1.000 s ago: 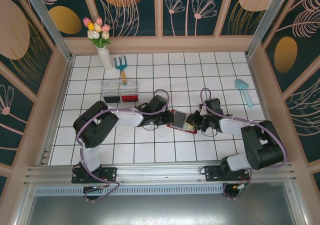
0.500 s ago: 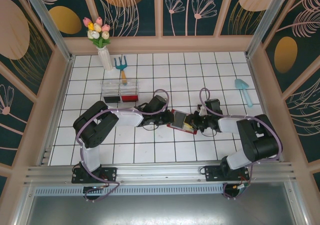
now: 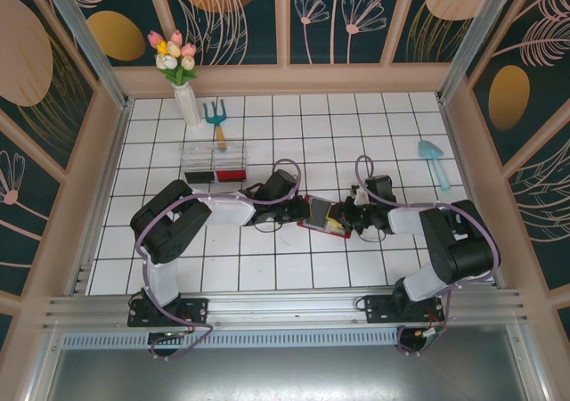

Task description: Take the credit cards out of the card holder

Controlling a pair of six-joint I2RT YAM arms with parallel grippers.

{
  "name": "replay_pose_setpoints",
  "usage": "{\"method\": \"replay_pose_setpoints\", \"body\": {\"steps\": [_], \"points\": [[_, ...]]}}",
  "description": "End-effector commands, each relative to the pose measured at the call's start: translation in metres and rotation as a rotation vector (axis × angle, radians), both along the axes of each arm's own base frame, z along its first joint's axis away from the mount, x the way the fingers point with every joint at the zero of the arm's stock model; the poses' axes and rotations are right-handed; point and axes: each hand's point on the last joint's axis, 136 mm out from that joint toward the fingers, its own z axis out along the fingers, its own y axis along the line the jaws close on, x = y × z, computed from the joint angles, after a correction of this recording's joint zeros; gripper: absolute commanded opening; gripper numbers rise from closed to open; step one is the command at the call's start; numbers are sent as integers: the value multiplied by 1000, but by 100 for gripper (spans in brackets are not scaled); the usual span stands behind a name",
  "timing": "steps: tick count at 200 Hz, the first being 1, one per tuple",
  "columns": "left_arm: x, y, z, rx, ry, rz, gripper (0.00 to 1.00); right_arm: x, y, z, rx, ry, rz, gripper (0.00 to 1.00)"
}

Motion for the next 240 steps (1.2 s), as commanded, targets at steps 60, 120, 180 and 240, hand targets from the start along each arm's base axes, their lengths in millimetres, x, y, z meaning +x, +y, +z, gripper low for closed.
{"method": "replay_pose_setpoints", "body": {"steps": [60, 120, 180, 240], "points": [[-10, 4, -19, 32, 58, -8, 18, 7, 9, 12, 49, -43, 38, 13], [-9, 6, -20, 42, 61, 6, 17, 4, 0, 10, 26, -41, 23, 0], [-11, 18, -36, 97, 98, 58, 6, 2, -28, 16, -14, -50, -45, 0], [-5, 8, -26, 74, 78, 31, 7, 1, -28, 17, -7, -79, -17, 12]]}}
